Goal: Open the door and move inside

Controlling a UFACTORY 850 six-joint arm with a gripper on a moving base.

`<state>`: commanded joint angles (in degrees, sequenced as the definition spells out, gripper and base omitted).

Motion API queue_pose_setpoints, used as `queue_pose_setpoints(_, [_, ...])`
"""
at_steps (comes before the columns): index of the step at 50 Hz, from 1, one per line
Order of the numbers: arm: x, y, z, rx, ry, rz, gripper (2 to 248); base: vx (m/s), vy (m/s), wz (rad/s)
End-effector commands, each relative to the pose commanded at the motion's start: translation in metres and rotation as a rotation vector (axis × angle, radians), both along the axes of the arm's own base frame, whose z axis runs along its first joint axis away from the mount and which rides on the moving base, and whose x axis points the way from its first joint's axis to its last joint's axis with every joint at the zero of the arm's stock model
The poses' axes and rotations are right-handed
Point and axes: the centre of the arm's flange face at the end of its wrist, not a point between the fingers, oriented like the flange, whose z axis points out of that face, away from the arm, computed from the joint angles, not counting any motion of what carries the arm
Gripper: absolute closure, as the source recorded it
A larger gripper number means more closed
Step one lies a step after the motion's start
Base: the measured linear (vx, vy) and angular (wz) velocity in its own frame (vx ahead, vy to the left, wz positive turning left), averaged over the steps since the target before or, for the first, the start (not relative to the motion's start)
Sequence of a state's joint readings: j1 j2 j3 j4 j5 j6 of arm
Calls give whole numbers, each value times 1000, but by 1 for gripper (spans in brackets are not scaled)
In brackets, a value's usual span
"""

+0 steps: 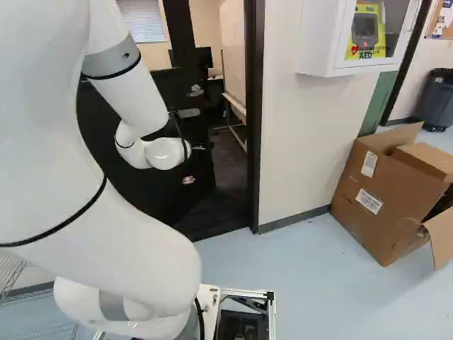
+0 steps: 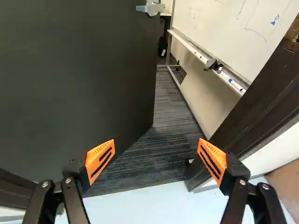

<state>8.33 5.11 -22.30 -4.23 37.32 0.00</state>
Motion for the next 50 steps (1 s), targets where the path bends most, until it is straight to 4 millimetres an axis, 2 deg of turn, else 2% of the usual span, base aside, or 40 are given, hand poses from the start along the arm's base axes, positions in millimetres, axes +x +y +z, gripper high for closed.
queue_pose_setpoints(27, [0, 0, 0, 0, 0, 0, 3, 13, -3, -27])
queue_pose_setpoints(50, [0, 0, 0, 0, 0, 0, 3, 14, 20, 96])
